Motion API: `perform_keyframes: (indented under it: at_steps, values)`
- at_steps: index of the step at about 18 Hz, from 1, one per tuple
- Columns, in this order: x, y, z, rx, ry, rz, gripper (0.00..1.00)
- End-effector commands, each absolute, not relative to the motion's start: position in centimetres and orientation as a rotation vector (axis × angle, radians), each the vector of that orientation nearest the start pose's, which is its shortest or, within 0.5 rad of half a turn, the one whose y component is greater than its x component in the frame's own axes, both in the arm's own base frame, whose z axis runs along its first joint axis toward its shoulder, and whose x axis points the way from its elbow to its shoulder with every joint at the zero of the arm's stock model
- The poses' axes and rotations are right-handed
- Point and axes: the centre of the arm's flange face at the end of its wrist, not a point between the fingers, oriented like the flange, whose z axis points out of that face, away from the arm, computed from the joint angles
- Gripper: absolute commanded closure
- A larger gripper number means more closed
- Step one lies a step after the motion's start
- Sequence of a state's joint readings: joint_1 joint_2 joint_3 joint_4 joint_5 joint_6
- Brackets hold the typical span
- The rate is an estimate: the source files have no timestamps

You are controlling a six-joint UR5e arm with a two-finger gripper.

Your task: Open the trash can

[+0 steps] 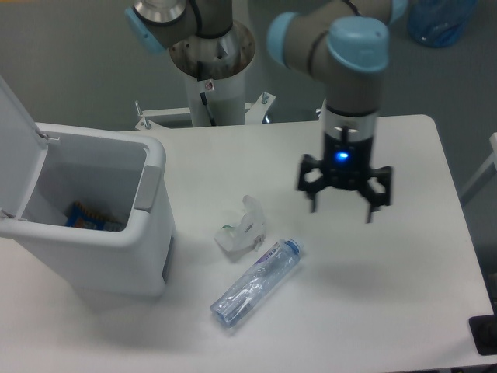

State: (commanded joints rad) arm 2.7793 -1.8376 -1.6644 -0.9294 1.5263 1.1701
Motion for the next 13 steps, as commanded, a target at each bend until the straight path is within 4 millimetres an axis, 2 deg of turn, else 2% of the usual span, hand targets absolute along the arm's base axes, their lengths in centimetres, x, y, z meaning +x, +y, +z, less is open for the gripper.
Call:
perform_keyframes:
  at_steps: [2,6,13]
  values:
    - [-53.0,33.8,36.3,-3.007,0.055,0.327,0.0]
    - [-53.7,33.7,36.6,-3.084,0.24,0.276,0.0]
    - [-53.1,34.1,35.3,-3.086,0.256,0.27,0.0]
